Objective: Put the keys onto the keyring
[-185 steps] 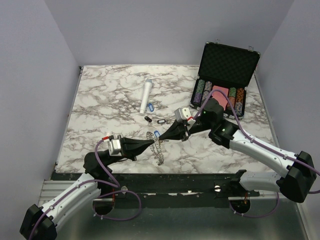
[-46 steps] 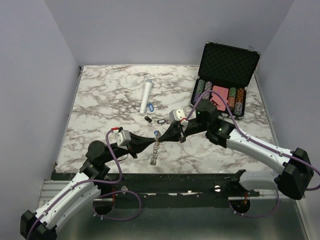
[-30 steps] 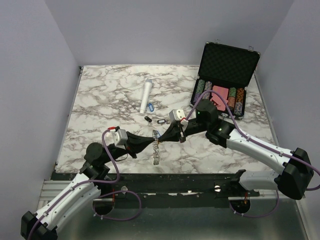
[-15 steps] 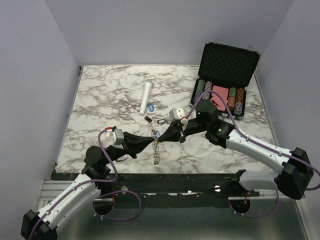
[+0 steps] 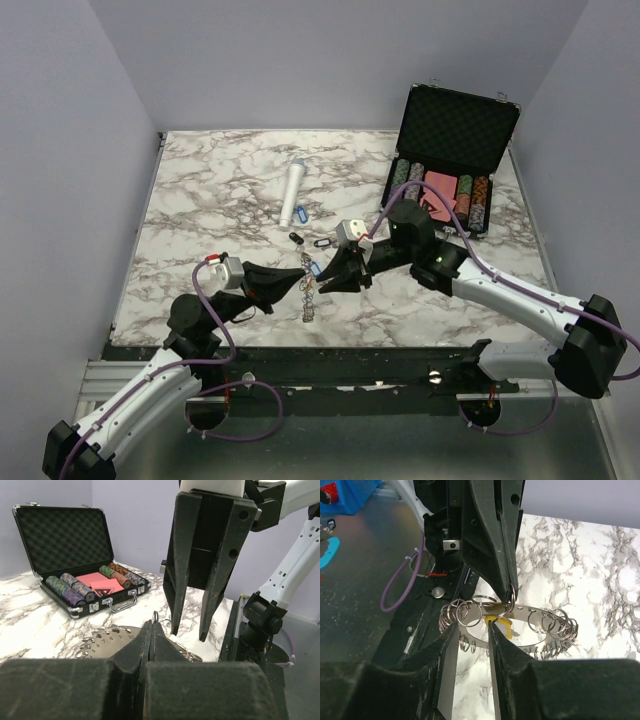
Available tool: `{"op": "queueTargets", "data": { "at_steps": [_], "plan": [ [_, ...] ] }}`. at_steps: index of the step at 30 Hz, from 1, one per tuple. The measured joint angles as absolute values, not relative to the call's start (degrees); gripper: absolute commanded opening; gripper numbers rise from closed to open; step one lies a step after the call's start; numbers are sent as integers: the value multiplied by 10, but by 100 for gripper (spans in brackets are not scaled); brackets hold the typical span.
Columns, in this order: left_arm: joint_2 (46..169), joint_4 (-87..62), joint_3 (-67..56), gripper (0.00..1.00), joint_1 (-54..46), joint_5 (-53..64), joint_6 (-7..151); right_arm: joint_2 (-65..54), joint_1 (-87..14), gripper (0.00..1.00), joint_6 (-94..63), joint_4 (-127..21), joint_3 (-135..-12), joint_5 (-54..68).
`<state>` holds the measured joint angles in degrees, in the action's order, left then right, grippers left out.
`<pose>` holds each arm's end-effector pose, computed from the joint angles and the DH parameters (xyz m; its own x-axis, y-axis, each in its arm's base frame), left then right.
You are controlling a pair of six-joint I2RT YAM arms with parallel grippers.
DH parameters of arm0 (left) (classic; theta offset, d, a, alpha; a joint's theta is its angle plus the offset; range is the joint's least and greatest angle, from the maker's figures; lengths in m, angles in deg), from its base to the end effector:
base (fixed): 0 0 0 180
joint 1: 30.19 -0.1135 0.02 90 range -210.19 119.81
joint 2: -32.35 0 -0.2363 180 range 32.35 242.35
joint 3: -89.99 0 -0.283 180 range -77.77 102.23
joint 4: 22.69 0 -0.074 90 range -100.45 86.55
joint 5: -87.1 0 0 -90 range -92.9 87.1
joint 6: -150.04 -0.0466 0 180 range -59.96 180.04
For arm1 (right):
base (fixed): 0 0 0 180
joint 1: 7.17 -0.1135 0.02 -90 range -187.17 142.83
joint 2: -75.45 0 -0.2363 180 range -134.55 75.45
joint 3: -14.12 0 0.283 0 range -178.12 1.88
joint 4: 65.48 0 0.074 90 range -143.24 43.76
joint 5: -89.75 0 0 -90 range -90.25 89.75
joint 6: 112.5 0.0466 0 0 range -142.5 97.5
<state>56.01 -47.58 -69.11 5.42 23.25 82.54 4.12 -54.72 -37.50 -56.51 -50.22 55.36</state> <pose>0.1454 -0.1294 0.2383 -0.0441 -0.3910 -0.9194 0.9067 0.3707 -0.2011 0.1888 0.2633 0.2753 0.0672 -0.1431 -0.9874 -0.9679 -0.2498 -0.0297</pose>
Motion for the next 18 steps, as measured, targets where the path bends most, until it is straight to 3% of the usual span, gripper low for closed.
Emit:
{"op": "queueTargets", "data": {
  "at_steps": [14,18],
  "plan": [
    [558,-492,-691,0,54,268,806,37,-529,43,-233,-648,-513,555],
    [560,-499,-691,0,54,278,806,23,-529,37,-190,-672,-513,554]
  ]
}}
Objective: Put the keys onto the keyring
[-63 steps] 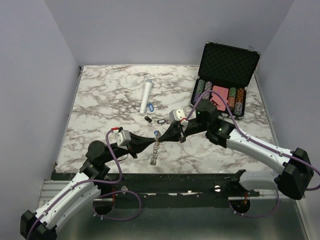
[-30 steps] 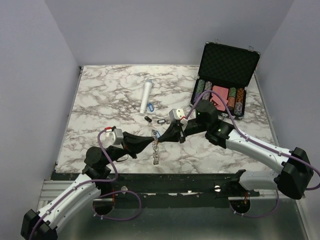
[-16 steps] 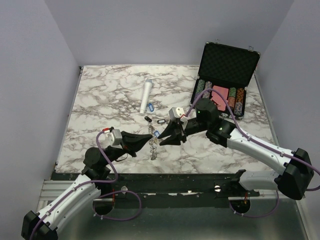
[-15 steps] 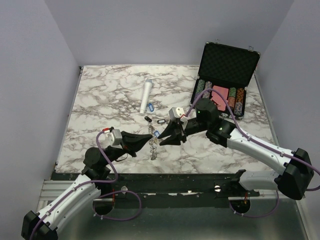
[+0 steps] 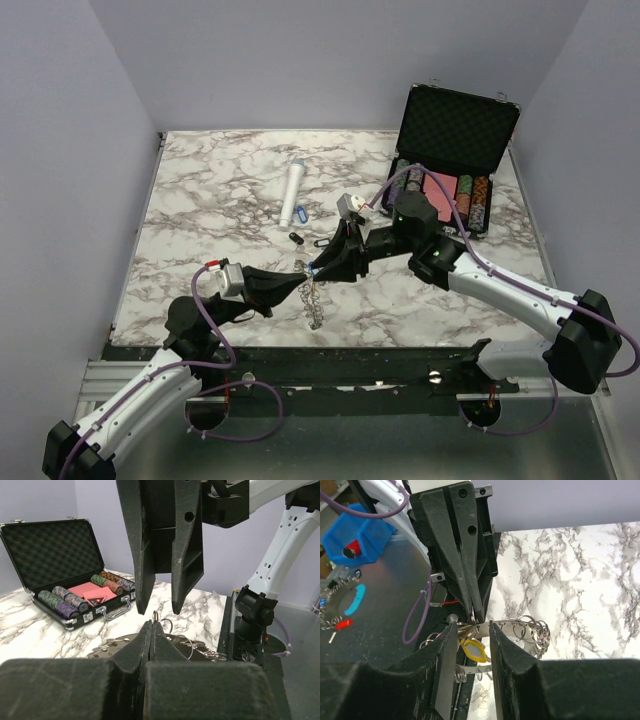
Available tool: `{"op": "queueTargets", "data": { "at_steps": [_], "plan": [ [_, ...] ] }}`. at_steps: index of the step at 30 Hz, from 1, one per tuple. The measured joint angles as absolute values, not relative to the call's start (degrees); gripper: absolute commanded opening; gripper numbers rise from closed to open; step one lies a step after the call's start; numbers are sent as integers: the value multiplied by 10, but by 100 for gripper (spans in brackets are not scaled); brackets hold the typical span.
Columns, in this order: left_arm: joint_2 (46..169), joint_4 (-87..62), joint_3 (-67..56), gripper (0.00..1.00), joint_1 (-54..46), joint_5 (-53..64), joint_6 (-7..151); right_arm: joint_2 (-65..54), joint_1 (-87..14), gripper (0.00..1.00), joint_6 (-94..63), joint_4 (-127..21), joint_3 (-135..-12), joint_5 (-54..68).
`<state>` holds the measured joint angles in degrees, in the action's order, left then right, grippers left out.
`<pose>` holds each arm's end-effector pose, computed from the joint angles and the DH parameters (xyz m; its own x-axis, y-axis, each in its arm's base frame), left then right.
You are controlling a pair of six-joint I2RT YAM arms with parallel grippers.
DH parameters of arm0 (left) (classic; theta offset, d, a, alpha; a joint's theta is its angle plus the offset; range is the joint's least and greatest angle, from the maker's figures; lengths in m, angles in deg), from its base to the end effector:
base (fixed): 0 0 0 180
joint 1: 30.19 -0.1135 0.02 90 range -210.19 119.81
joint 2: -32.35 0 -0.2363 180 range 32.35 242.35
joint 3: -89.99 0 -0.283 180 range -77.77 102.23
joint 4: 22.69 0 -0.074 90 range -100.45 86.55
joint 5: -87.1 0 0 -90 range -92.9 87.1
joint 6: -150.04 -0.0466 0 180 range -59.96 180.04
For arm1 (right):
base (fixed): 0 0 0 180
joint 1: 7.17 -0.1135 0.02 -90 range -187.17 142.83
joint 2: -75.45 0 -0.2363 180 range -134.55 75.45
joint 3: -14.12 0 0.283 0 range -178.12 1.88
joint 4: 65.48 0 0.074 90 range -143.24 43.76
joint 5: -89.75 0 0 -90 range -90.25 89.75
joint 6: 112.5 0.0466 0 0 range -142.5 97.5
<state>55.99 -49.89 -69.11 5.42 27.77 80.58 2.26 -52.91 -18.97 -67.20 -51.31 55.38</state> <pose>0.1407 -0.1300 0.2420 0.0071 -0.3763 -0.9265 0.9406 0.3171 -0.1216 0.2040 0.2645 0.2909 -0.1335 -0.0872 -0.9872 -0.9708 -0.1889 0.1479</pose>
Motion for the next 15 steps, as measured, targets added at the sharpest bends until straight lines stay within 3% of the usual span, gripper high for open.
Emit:
{"op": "queueTargets", "data": {
  "at_steps": [3,7,15],
  "plan": [
    [561,-503,-691,0,54,278,806,15,-529,28,-168,-684,-513,553],
    [564,-507,-691,0,54,278,806,7,-529,24,-154,-691,-513,553],
    [564,-507,-691,0,54,277,806,1,-530,20,-151,-696,-513,554]
  ]
}}
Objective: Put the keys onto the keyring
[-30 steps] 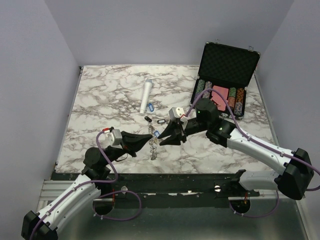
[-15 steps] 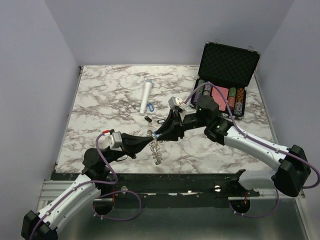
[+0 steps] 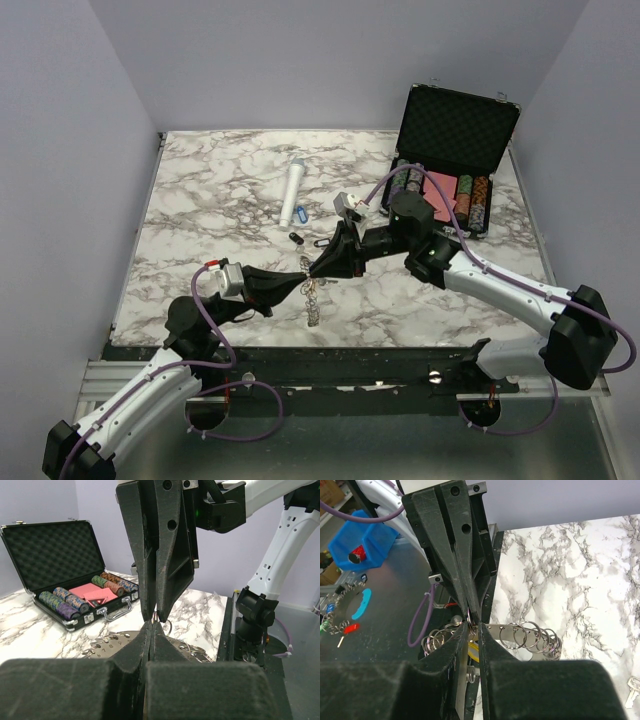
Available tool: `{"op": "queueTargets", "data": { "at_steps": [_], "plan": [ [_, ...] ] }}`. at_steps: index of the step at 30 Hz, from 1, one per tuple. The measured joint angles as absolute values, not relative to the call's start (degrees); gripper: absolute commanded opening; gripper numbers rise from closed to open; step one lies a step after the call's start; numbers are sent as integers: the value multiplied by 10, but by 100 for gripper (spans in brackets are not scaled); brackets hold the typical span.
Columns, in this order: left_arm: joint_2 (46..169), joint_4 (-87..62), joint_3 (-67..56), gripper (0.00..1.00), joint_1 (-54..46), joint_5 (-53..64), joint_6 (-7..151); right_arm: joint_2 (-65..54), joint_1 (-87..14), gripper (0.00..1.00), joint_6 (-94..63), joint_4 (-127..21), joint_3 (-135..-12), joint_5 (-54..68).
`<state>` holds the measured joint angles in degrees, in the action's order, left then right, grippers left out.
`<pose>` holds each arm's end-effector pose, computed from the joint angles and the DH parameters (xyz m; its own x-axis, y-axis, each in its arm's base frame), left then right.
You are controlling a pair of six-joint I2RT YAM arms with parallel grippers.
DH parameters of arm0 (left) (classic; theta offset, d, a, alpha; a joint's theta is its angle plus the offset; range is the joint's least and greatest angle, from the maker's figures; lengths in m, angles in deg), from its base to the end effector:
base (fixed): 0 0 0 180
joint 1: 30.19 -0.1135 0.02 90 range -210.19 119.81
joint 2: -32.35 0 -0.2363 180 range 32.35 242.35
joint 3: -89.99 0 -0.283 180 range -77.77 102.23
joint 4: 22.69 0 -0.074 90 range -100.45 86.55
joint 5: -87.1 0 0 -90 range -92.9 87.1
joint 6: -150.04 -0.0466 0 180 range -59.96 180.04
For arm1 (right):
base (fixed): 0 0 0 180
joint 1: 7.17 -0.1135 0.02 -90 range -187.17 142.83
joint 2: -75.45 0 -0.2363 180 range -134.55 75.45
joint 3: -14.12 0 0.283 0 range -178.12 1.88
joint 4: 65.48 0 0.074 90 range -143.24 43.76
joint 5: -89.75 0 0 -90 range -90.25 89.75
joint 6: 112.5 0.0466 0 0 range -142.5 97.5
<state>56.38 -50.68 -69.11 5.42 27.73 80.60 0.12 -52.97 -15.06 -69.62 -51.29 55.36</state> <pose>0.1409 -0.1301 0.2422 0.0121 -0.3803 -0.9248 0.9410 0.3170 -0.1181 0.2086 0.2697 0.2832 -0.1962 -0.0968 -0.9758 -0.9600 -0.1838 0.2112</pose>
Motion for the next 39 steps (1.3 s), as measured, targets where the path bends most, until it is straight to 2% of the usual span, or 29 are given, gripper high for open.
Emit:
{"op": "queueTargets", "data": {
  "at_steps": [6,10,14,20,24,30,39],
  "plan": [
    [565,-507,-691,0,54,277,806,-2,-534,26,-157,-696,-513,553],
    [566,-506,-691,0,54,277,806,-5,-535,10,-163,-696,-513,553],
    [566,-506,-691,0,54,277,806,-6,-536,1,-167,-697,-513,554],
    [566,-500,-691,0,54,276,806,-6,-536,0,-184,-692,-513,557],
    [564,-466,-686,13,54,276,806,-6,-535,0,-235,-639,-524,560],
    [554,-405,-651,40,54,276,797,-6,-524,0,-335,-516,-569,562],
    [560,-213,-521,61,54,298,692,-15,-518,0,-546,-263,-639,544]
  ]
}}
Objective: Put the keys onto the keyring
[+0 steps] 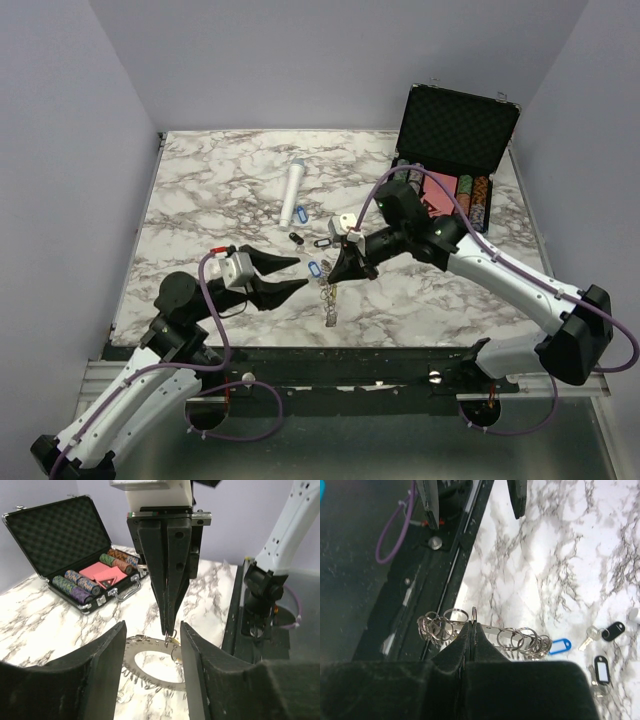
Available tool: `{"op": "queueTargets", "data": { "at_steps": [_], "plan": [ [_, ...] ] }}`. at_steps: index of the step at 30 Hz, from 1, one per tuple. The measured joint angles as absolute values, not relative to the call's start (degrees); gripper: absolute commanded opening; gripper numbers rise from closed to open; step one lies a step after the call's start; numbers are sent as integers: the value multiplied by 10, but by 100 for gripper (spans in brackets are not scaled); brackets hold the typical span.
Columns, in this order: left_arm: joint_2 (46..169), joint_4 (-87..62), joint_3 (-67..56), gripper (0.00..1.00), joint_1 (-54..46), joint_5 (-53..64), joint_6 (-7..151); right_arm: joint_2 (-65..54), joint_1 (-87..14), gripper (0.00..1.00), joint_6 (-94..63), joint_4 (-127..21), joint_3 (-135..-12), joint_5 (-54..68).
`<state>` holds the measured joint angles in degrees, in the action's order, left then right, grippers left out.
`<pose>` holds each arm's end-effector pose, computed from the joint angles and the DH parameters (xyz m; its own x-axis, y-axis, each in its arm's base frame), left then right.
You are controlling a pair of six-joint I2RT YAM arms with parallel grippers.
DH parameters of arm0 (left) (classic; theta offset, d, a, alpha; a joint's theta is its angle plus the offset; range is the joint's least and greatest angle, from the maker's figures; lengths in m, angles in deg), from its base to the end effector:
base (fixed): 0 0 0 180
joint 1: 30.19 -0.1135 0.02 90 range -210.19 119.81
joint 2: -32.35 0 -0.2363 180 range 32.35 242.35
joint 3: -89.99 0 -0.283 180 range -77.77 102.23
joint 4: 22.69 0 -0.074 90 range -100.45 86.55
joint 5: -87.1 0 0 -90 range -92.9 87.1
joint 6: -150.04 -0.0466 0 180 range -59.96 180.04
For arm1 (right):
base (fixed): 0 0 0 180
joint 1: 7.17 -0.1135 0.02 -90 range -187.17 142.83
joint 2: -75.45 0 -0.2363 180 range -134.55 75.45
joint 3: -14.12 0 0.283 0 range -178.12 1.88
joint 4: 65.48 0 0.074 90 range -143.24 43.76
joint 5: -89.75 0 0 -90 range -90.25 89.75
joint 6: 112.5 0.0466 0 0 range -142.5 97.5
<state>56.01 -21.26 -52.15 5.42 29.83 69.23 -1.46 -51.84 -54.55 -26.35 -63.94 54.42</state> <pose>0.1384 -0.1301 0.3028 0.0307 -0.1872 -0.9818 0.9354 0.3515 -0.0378 0.2072 0.2583 0.2872 0.0875 -0.3450 -0.9345 -0.9644 -0.2642 0.0073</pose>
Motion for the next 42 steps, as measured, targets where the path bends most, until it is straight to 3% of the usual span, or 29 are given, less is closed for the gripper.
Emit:
{"op": "queueTargets", "data": {
  "at_steps": [6,13,27,42],
  "plan": [
    [629,-115,-474,63,54,340,609,-44,-518,0,-662,-133,-692,497],
    [706,-124,-474,62,64,370,590,-47,-517,0,-723,-66,-693,460],
    [817,-211,-474,44,165,347,604,-43,-514,0,-724,-62,-693,452],
    [820,-213,-477,39,198,249,575,-32,-508,0,-715,-74,-693,445]
  ]
}}
